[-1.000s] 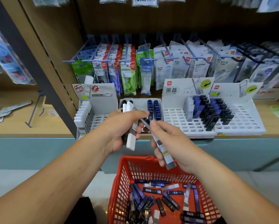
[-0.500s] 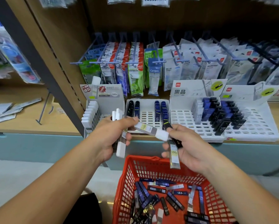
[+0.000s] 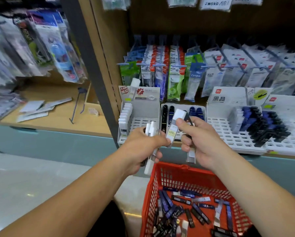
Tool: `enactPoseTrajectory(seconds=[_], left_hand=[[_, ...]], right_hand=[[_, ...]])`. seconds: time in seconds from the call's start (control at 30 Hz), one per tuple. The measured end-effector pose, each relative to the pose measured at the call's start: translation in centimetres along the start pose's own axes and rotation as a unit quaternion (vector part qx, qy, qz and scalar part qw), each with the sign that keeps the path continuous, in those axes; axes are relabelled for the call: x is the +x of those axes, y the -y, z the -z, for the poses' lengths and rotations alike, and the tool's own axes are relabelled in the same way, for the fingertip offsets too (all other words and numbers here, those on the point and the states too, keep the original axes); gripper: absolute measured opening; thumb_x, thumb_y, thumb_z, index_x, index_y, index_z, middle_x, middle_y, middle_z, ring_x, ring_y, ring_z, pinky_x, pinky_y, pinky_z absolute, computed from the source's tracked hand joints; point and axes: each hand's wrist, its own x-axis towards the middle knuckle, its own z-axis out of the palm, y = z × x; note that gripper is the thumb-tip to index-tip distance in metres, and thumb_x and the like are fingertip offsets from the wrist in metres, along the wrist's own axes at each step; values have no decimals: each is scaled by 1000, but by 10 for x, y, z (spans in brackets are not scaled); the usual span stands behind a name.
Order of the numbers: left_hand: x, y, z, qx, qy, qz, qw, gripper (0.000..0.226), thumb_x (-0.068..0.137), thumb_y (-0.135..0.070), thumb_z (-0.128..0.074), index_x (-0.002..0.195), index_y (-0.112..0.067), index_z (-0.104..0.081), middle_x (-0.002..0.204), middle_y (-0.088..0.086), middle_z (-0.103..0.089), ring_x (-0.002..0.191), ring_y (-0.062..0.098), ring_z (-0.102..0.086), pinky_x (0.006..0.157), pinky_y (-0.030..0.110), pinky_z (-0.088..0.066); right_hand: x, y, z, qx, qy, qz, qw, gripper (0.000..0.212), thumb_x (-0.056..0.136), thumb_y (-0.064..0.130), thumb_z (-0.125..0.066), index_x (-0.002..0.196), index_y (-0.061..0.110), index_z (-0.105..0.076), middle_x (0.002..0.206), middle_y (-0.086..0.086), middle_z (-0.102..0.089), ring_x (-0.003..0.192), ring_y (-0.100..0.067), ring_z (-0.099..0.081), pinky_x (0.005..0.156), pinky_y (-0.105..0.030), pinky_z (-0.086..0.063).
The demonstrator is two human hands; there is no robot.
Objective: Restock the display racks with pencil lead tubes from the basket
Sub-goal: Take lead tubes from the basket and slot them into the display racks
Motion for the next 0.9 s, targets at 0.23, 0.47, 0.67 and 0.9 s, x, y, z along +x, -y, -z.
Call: enactPoseTrajectory(seconds=[0.23, 0.47, 0.67, 0.9], left_hand=[[-5, -17, 49, 65, 32, -27, 997, 25, 79, -4, -83, 97, -10, -66, 72, 8, -68, 51, 19, -55, 49, 29, -48], [-1, -21, 101, 96, 3, -52, 994, 24, 80, -1, -82, 89, -14, -63, 70, 6, -66, 53, 19, -54, 50, 29, -48], [16, -7, 129, 126, -19, -46, 991, 26, 81, -5, -83, 96, -11, -64, 65, 2, -64, 53, 19, -57, 51, 29, -50], [32, 9, 133, 163, -51, -31, 985, 25, 79, -6, -84, 95, -8, -64, 63, 5, -66, 51, 19, -59, 50, 29, -52]], right_hand=[[-1, 4, -49, -21, 3, 28, 999, 9, 98, 17, -69, 104, 14, -65, 72, -4, -56, 45, -11, -41, 41, -26, -37], [28, 8, -90, -94, 39, 92, 991, 34, 89, 9, -78, 118, 24, -66, 78, -10, -65, 46, -16, -42, 42, -27, -37], [50, -5, -100, -43, 105, 53, 992, 33, 93, 9, -73, 124, 14, -66, 82, -10, -61, 46, -13, -39, 41, -25, -35], [61, -24, -103, -80, 77, 71, 991, 27, 91, 9, -76, 117, 10, -66, 70, -8, -62, 46, -17, -46, 43, -28, -40]])
